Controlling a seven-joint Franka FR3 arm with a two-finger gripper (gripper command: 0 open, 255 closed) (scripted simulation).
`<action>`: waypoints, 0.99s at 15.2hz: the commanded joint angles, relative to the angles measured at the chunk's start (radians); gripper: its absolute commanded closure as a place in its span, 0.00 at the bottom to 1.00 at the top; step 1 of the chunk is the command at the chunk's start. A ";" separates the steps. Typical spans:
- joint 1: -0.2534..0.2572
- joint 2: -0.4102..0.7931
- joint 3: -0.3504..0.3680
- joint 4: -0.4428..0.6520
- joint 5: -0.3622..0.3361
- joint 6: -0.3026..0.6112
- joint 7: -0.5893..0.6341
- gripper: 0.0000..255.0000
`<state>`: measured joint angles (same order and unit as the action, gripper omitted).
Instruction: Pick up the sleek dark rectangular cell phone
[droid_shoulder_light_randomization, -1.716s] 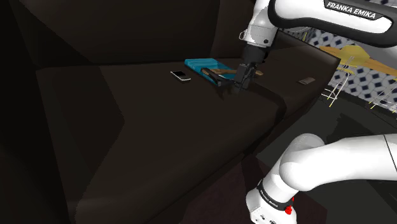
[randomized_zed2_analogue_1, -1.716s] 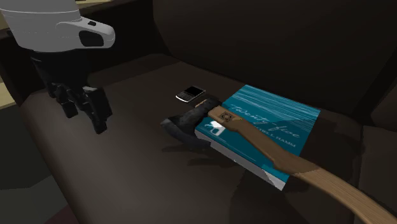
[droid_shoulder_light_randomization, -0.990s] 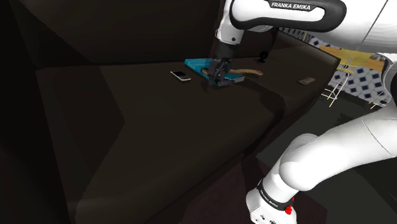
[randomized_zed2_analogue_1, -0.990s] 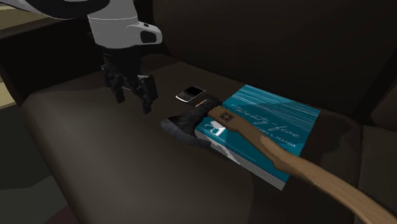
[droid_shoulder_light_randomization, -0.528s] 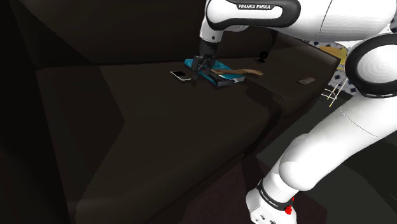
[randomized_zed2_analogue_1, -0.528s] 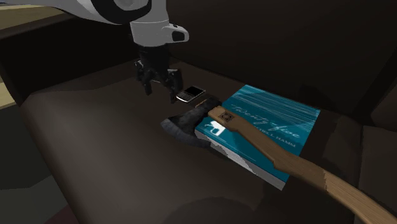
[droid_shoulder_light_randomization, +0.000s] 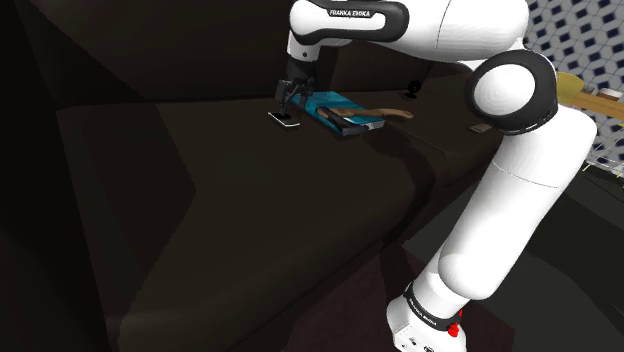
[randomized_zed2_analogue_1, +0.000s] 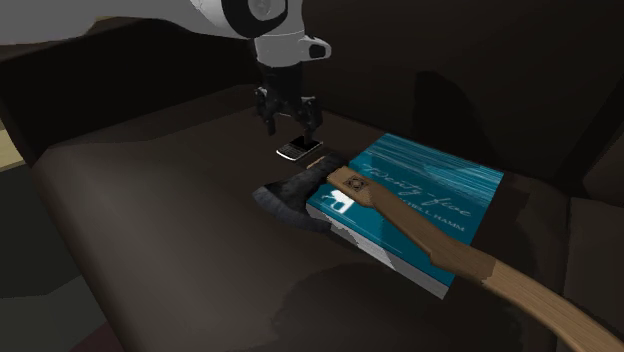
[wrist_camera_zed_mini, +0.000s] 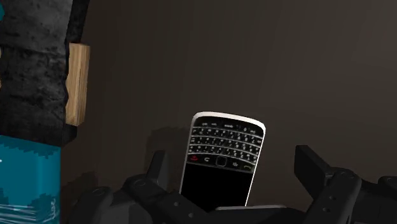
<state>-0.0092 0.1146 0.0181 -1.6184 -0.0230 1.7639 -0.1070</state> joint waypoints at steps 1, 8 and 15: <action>0.000 0.083 -0.001 0.101 -0.008 -0.009 0.001 0.00; 0.000 0.090 -0.001 0.029 -0.009 0.071 0.003 0.00; 0.000 0.092 -0.002 0.013 -0.009 0.089 0.004 1.00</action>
<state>-0.0091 0.2063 0.0165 -1.6050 -0.0324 1.8533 -0.1034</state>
